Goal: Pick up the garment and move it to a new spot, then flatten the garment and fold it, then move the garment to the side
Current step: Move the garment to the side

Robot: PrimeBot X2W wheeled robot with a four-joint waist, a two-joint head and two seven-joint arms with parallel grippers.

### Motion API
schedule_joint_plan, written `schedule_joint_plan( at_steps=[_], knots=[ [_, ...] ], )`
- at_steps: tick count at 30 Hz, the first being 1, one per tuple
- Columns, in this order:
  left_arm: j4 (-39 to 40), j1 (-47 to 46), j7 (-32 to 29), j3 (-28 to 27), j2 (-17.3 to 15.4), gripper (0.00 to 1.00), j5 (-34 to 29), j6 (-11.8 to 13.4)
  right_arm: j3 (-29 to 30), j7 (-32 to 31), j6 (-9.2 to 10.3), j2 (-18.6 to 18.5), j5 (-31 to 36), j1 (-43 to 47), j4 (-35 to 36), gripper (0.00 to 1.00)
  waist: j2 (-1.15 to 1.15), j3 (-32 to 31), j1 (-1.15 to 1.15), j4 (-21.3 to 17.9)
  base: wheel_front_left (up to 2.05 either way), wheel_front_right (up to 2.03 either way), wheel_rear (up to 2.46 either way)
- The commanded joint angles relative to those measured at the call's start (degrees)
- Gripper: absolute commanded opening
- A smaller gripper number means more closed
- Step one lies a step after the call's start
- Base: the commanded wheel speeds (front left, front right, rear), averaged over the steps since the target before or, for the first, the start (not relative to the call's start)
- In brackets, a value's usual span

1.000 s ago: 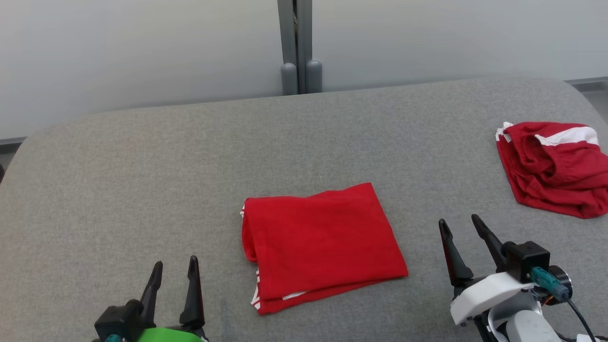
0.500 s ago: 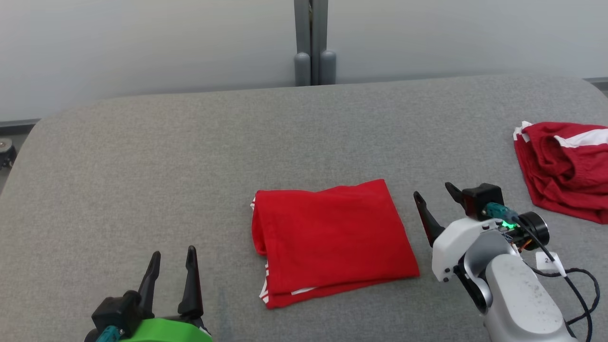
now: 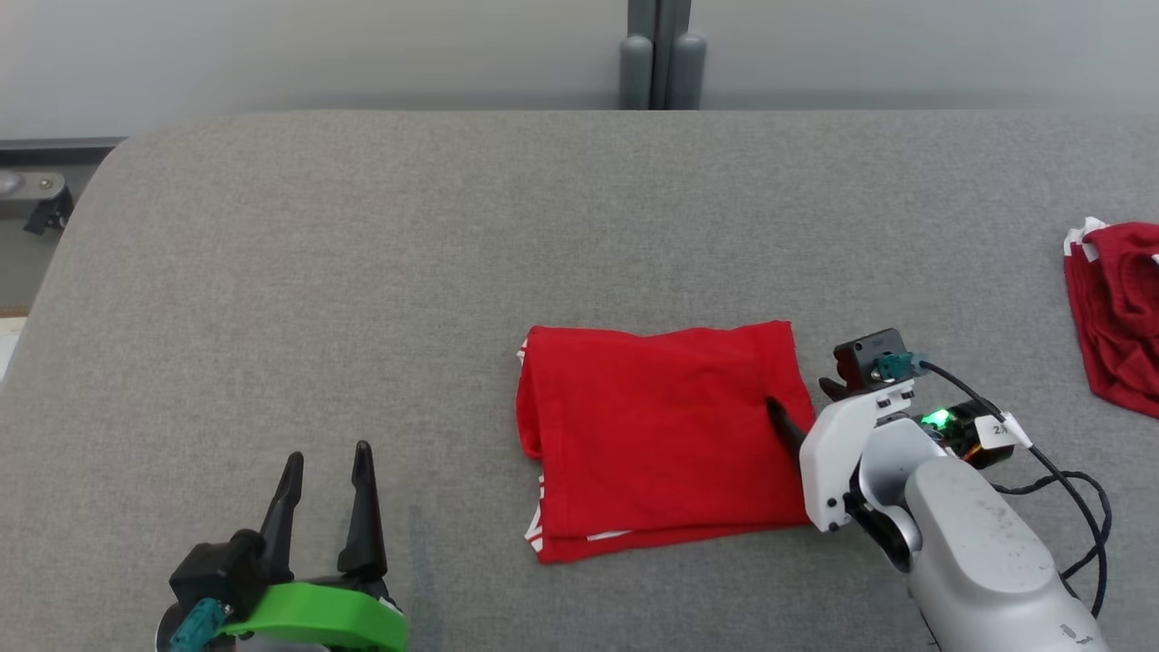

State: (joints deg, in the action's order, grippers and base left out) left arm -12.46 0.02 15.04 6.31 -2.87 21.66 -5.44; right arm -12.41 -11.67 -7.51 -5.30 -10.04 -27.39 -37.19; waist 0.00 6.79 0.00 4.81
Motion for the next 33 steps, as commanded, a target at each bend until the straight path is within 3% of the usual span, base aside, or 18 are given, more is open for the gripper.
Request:
schedule_joint_plan(
  at_steps=[1,8,9,11,12,13,23,33],
  knots=[
    [0.1,-1.2,0.2,-0.1,-0.1,1.0,0.5,0.3,-1.1,-0.3,0.06,0.0,-1.0,-0.6,-0.6,1.0,0.0,1.0,0.0,1.0,0.0,0.0,0.0],
    [0.2,-1.6,0.2,0.1,-0.1,1.0,0.6,0.4,-4.4,-1.4,0.02,0.6,-3.2,-1.3,-4.6,1.0,0.0,1.5,0.0,1.2,0.0,0.0,0.0],
    [0.1,-1.6,0.2,0.1,-0.1,1.0,0.6,0.4,-4.6,-1.2,0.02,0.7,-3.3,-1.5,-5.3,0.87,0.0,1.5,0.0,1.2,0.0,0.0,0.0],
    [0.0,-1.7,0.2,0.2,-0.1,1.0,0.5,0.3,-4.9,-0.7,0.02,0.9,-3.5,-1.8,-6.4,0.34,0.0,1.5,0.0,1.1,0.0,0.0,0.0],
    [0.0,-1.7,0.2,0.2,-0.1,1.0,0.5,0.3,-5.1,-0.2,0.02,1.0,-3.7,-2.1,-6.7,0.21,0.0,1.6,0.0,1.0,0.0,0.0,0.0],
    [0.0,-1.7,0.2,0.2,-0.1,1.0,0.4,0.3,-5.1,0.4,0.02,1.0,-3.8,-2.4,-7.1,0.0,0.0,1.6,0.0,0.9,0.0,0.0,0.0],
    [0.6,-0.1,0.2,-0.2,-0.1,1.0,-1.1,-0.2,-3.1,5.9,0.08,-0.4,-2.9,-5.4,-8.7,0.0,0.0,0.1,0.0,-4.2,0.0,0.0,0.0],
    [2.5,-2.4,0.2,1.9,-0.1,1.0,-2.5,-0.8,0.0,4.9,0.08,-6.4,-1.7,-7.6,-5.4,0.0,0.0,1.6,0.0,-17.3,0.0,0.0,0.0]
  ],
)
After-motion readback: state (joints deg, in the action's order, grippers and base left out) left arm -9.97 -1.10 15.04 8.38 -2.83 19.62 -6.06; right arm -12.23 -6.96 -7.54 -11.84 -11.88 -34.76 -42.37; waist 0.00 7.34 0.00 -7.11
